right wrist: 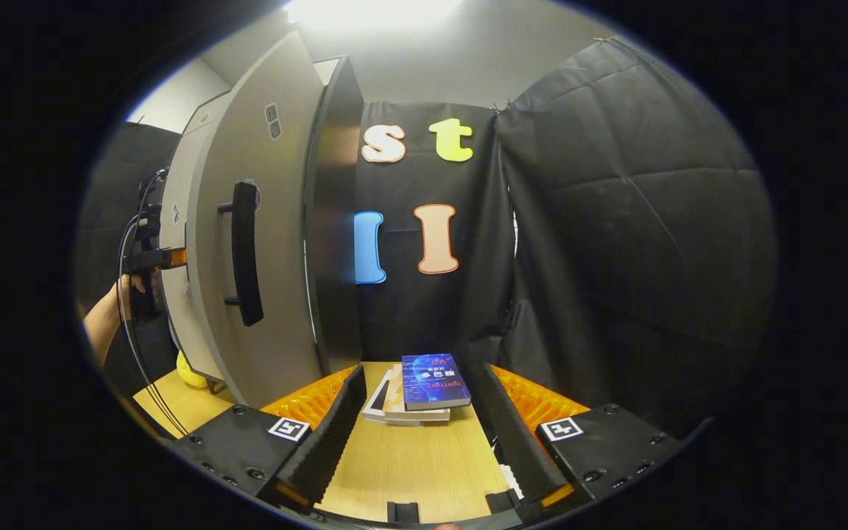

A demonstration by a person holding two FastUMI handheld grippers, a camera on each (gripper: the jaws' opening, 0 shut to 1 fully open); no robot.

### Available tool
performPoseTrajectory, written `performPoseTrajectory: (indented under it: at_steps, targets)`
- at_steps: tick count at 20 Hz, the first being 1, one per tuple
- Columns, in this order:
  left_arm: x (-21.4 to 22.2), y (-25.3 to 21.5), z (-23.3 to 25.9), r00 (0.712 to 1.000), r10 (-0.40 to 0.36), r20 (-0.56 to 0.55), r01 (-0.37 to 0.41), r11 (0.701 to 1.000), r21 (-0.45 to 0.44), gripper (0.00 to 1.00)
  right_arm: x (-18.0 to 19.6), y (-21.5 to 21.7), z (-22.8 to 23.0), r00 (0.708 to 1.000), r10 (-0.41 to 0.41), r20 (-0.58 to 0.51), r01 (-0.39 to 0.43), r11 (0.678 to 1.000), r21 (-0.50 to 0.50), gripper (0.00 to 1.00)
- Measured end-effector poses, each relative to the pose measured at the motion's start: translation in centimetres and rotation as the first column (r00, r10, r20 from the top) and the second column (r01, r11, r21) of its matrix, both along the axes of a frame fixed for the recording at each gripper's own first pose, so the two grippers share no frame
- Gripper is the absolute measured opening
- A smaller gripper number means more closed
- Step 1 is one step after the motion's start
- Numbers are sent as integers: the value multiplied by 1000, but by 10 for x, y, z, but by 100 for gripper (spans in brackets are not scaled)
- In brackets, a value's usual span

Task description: Open the right door of the double-door shoe cabinet with the right hand, and open the left door with the left hand.

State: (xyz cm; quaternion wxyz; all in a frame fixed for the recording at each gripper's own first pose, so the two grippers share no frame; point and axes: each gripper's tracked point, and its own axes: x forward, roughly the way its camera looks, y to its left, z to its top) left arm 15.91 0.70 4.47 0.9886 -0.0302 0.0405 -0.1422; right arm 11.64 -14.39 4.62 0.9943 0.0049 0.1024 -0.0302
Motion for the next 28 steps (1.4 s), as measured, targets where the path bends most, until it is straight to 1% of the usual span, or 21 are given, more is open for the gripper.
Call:
performPoseTrajectory:
  at_steps: [3, 5, 8, 11, 14, 15, 17, 18, 19, 25, 26, 28]
  targets:
    - [0, 3, -4, 999, 18, -28, -18, 1000, -2, 23, -5, -1, 0, 1000, -1, 3, 1, 1000, -8, 98]
    - [-7, 5, -6, 998, 23, -60, -23, 1000, -4, 17, -6, -1, 3, 1000, 0, 7, 0, 1000, -1, 98]
    - [-16, 8, -4, 997, 13, -80, -14, 1000, -14, 16, -6, 3, 7, 1000, 9, 18, -10, 1000, 23, 97]
    - [-24, 12, -4, 996, 3, -84, -4, 1000, -5, 16, -6, 14, 11, 999, 23, 29, -25, 998, 51, 98]
    - [-29, 18, -4, 996, -8, -92, 6, 1000, -21, 16, -7, 30, 14, 998, 50, 32, -51, 998, 31, 98]
    - [-31, 20, -4, 996, -15, -93, 14, 1000, -19, 16, -8, 36, 16, 998, 58, 35, -59, 998, 23, 96]
    - [-33, 25, -4, 995, -24, -95, 22, 1000, -23, 16, -10, 47, 19, 997, 70, 38, -71, 997, 14, 98]
    - [-36, 28, -4, 995, -26, -95, 23, 999, -30, 17, -11, 52, 20, 996, 74, 39, -75, 997, 13, 96]
    - [-38, 31, -4, 995, -28, -95, 24, 999, -37, 16, -13, 57, 21, 996, 77, 40, -78, 997, 12, 96]
    - [-51, 45, -3, 994, -37, -100, 32, 998, -56, 16, -22, 80, 25, 996, 84, 37, -83, 996, -11, 98]
    - [-52, 46, -2, 994, -39, -99, 33, 998, -62, 17, -24, 84, 24, 996, 84, 35, -83, 996, -12, 98]
    - [-55, 51, -1, 994, -40, -100, 33, 997, -70, 16, -26, 92, 24, 996, 87, 31, -86, 996, -11, 98]
